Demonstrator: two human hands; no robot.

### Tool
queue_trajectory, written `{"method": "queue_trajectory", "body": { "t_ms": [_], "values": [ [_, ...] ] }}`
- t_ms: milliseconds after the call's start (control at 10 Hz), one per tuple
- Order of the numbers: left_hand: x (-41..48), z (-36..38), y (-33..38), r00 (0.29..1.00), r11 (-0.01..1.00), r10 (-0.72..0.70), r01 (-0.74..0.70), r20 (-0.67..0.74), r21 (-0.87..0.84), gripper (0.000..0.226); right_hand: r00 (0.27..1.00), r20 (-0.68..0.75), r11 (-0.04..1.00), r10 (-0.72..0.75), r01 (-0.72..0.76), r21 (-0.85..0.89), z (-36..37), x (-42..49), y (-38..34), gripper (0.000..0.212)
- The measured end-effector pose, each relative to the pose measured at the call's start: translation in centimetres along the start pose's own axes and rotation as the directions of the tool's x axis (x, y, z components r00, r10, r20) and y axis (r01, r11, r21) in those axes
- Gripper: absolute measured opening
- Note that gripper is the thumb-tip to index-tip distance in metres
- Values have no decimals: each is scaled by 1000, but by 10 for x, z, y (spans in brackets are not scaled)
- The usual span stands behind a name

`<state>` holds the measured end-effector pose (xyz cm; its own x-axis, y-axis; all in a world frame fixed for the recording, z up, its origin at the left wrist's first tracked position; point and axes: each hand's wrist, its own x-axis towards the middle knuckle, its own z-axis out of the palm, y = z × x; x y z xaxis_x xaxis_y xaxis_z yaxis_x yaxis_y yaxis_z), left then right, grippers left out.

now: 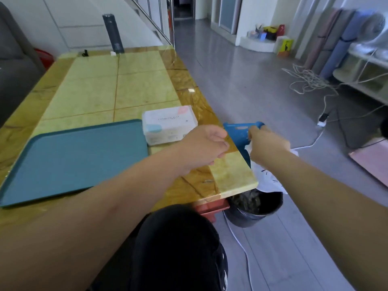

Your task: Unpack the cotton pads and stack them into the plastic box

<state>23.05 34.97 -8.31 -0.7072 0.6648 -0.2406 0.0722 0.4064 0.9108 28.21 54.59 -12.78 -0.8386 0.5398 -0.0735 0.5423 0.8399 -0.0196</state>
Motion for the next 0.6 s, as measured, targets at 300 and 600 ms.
{"method": "queue_trajectory", "body": {
  "t_ms": [300, 600],
  "values": [
    [30, 1, -24, 999, 999, -37, 38, -35, 15, 32, 965, 234, 991, 117, -127, 28, 67, 36, 41, 55],
    [24, -18, -28, 996, 1000, -9, 8, -93, -13, 26, 997, -45, 977, 66, -55, 204, 24, 41, 0, 37]
  ]
}}
